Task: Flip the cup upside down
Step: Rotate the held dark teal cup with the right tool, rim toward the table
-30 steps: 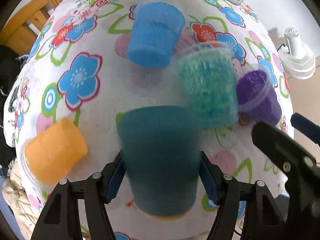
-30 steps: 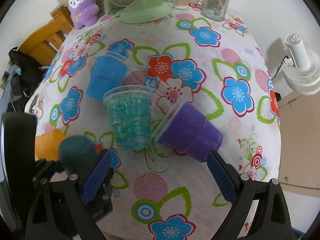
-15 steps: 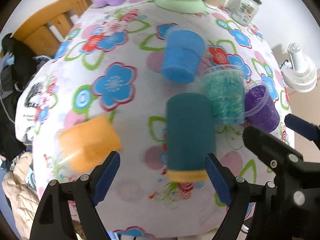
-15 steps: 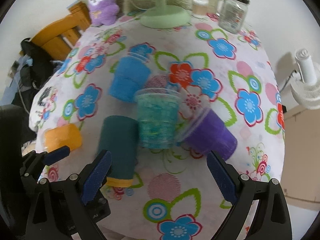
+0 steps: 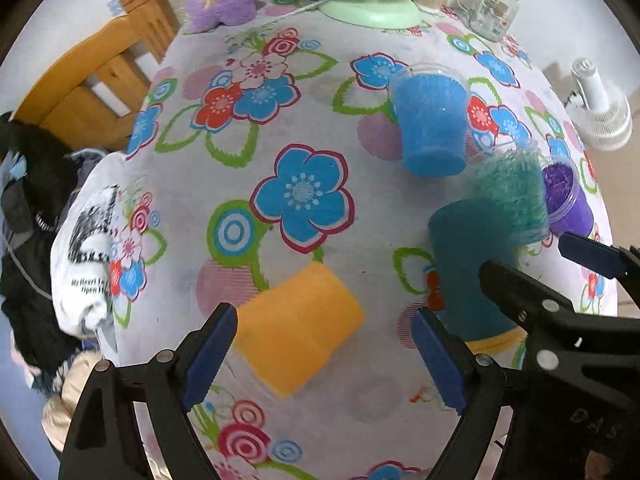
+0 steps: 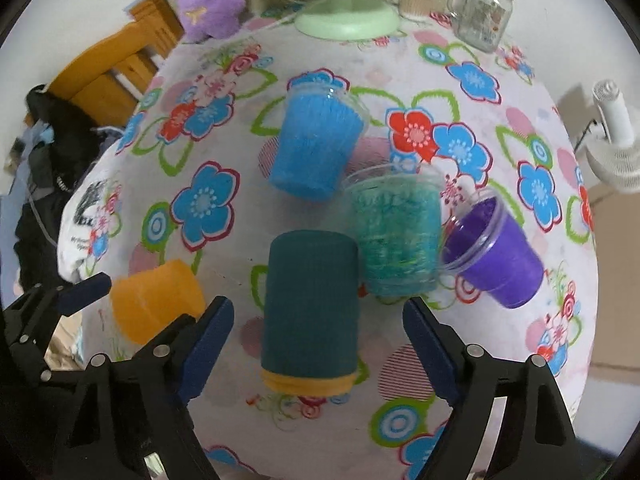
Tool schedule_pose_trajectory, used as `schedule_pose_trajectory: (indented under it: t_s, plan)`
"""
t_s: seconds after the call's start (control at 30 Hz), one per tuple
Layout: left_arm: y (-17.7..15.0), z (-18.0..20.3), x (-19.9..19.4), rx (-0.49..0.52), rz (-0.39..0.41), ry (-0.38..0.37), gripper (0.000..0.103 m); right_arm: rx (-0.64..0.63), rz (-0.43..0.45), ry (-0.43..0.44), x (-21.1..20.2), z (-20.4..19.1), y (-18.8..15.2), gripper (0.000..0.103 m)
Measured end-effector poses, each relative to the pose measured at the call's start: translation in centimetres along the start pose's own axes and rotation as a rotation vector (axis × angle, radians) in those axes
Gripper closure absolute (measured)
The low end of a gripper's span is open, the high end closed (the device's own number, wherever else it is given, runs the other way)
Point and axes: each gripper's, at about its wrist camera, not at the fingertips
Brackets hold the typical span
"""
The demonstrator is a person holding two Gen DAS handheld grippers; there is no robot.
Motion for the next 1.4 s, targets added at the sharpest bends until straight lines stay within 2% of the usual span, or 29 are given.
schedule_pose_trajectory:
  t_s: [0.47, 0.67, 0.73, 0.93, 1.17, 1.33, 1.4]
  plan:
    - [1.7, -1.0, 3.4, 0.149, -0.027, -0.041, 0.013, 0.085, -0.057, -0.117, 5.1, -1.4, 1.5, 0.015]
    - [2.4, -0.8, 4.4, 0.156, -0.042, -0.067, 0.013, 0.091, -0.095, -0.125, 6.7, -1.5, 2.0, 0.032]
    - [2.4, -0.8, 4.6, 0.164, -0.048, -0.067, 0.013, 0.081, -0.1, -0.131, 7.1, -1.7, 2.0, 0.033]
    - [2.3, -0.7, 4.4, 0.187, -0.039, -0.068, 0.013, 0.067, -0.062, -0.102, 5.9, -2.1, 1.5, 0.033]
    - [2.3, 0.5, 1.9, 0.213, -0.003, -0.058, 0.013, 0.083, -0.001, -0.063, 2.4, -1.2, 0.5, 0.034]
    - [1.4, 1.6, 0.1, 0.191, 0.028, -0.044, 0.013, 0.062, 0.053, -0.036, -0.2, -0.4, -0.3, 0.034]
    - [0.7, 1.7, -0.7, 0.152, 0.051, -0.045, 0.013, 0.049, 0.069, -0.021, -1.0, -0.1, -0.8, 0.034]
Point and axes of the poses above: each gripper's, at about its wrist camera, not at the fingertips, and x roughly the way its jaws point, z to its right, y to its top, and after that the axes turned 12 degrees about x, right-handed
